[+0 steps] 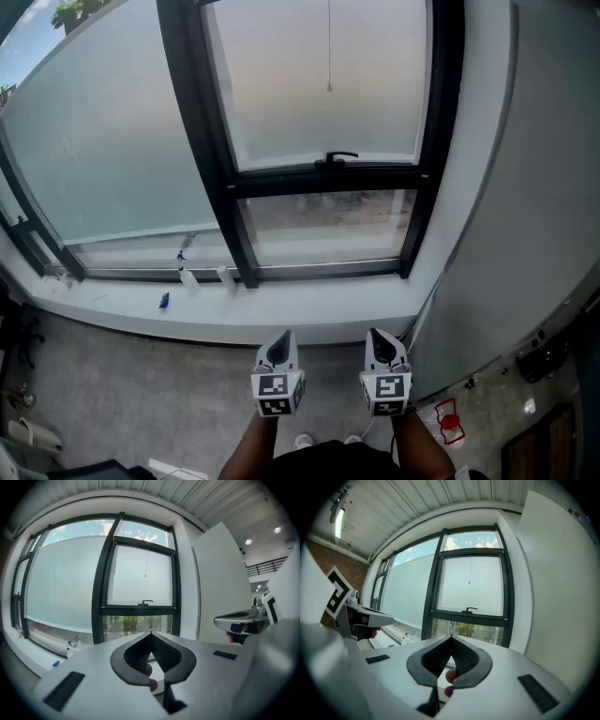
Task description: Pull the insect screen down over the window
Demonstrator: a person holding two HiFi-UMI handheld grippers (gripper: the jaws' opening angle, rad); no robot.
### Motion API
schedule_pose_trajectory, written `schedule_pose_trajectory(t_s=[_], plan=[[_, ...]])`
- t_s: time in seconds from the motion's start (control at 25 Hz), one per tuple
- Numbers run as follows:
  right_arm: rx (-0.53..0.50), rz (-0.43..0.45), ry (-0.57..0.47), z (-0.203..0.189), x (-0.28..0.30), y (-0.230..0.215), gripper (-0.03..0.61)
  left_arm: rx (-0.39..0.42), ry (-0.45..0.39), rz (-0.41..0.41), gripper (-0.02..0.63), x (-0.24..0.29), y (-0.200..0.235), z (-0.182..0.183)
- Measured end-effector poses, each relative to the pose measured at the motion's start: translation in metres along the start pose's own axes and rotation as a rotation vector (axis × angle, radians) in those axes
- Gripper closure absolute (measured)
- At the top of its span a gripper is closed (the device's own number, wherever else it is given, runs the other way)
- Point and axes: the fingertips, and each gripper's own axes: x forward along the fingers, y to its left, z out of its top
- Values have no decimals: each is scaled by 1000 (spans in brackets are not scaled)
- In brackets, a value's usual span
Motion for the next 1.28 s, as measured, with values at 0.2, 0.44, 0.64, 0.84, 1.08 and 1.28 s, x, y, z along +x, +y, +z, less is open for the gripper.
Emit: schedule_pose_trajectory(t_s=[0.2, 0.44, 0.64, 0.84, 1.08, 1.28], plan=[[-6, 20, -1, -5, 4, 11, 575, 8, 11, -20, 611, 3, -5, -9], [20, 57, -23, 5, 7, 20, 575, 8, -2, -12, 611, 7, -3, -6], [7, 46, -13, 1, 5, 13, 575, 12, 1, -14, 611, 8, -7, -7], [4, 30, 0, -3, 4, 5, 575, 16, -2, -7, 611, 8, -9, -4], [45, 47, 12, -6, 2, -4, 575, 10, 12, -16, 611, 10, -16, -10], [51, 41, 14, -11, -1, -14, 575, 21, 25, -19, 611, 12, -26, -12]])
